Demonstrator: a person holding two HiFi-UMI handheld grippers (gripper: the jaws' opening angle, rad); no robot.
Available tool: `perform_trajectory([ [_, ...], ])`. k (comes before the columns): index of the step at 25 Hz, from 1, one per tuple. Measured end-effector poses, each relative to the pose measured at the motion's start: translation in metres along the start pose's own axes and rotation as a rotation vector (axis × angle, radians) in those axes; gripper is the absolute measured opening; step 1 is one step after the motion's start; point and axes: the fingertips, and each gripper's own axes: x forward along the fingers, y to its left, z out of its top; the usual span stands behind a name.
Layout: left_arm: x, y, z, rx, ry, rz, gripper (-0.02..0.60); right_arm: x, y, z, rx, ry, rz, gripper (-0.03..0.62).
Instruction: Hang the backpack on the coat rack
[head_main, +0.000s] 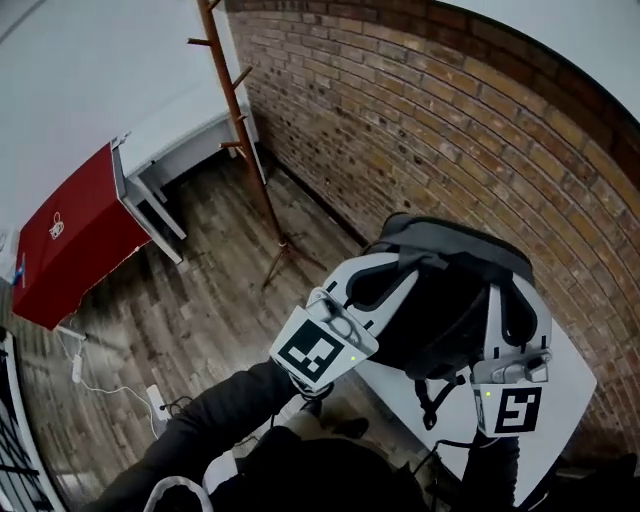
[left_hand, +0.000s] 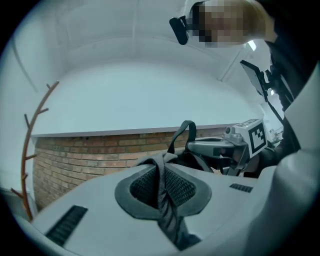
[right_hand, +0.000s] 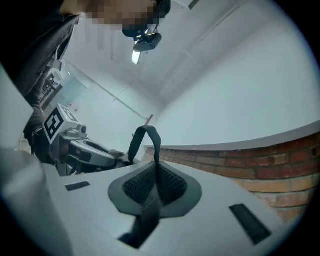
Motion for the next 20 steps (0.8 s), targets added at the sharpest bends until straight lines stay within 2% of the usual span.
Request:
perform_trajectory([
  [4,-0.068,0.052,0.011,0.025,0.034,0.152,0.041,0.046,0.066,0.023,0.045,-0.073,0.123,0.021],
  [10,-0.152,0.133,0.024,0.069,0.052,0.307,0.041,0.120,0.154,0.054,0.098,-0.150,0.237,0.021],
  [16,-0.212,0.212,0.043,0.085,0.060,0.345,0.042,0.191,0.222,0.083,0.091,-0.181,0.263,0.020],
  [20,-0.242,0.257,0.038,0.105,0.079,0.354,0.042,0.232,0.260,0.086,0.101,-0.197,0.276,0.021],
])
